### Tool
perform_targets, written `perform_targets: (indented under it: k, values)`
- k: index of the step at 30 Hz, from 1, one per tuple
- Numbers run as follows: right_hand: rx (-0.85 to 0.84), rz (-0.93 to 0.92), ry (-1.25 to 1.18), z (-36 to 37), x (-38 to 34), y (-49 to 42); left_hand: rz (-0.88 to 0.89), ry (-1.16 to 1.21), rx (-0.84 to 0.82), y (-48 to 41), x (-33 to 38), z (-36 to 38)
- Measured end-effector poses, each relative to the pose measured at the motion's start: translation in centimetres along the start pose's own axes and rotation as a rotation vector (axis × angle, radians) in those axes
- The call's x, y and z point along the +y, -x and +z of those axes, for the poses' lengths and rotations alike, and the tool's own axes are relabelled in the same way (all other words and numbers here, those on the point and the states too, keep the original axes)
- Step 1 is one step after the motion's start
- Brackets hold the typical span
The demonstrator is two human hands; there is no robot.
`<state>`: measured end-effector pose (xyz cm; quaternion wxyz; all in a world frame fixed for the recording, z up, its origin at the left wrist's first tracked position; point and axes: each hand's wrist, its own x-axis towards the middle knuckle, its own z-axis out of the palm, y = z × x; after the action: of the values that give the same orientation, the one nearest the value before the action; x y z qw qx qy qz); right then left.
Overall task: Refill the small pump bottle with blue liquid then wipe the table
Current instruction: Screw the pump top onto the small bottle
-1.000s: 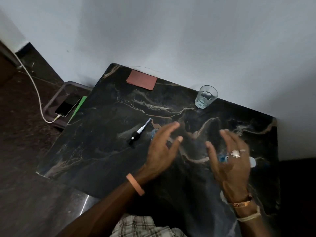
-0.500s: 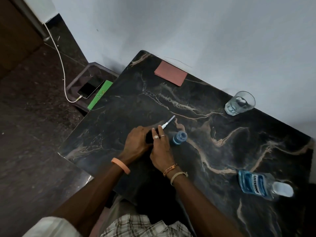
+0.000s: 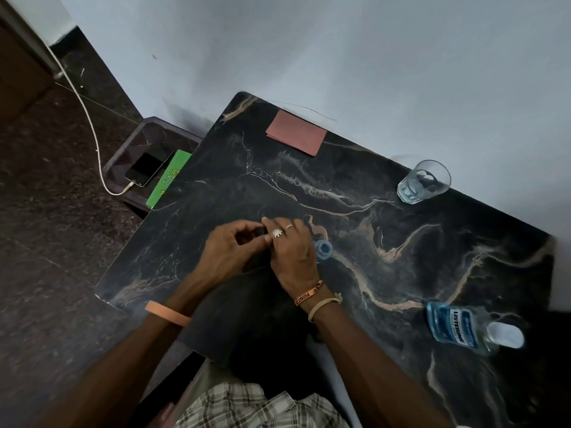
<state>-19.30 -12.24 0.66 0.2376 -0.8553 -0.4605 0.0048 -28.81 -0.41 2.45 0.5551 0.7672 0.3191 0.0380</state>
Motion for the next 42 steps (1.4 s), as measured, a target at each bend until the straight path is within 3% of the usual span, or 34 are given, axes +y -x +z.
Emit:
perform_targets:
  k: [6, 14, 42]
  values:
    - [0.261, 0.087, -0.18, -7.7, -0.1, -2.6, 0.308, 0.053, 0.062, -0.7, 8.9, -0.3]
    - [0.129, 0.31, -0.39, -16.4, 2.5, -2.3, 0.38, -0.162, 0.0, -2.3, 16.7, 2.7]
    - [0.124, 0.401, -0.444, -11.4, 4.8, 1.3, 0.365, -0.215, 0.03, -1.0, 11.6, 6.3]
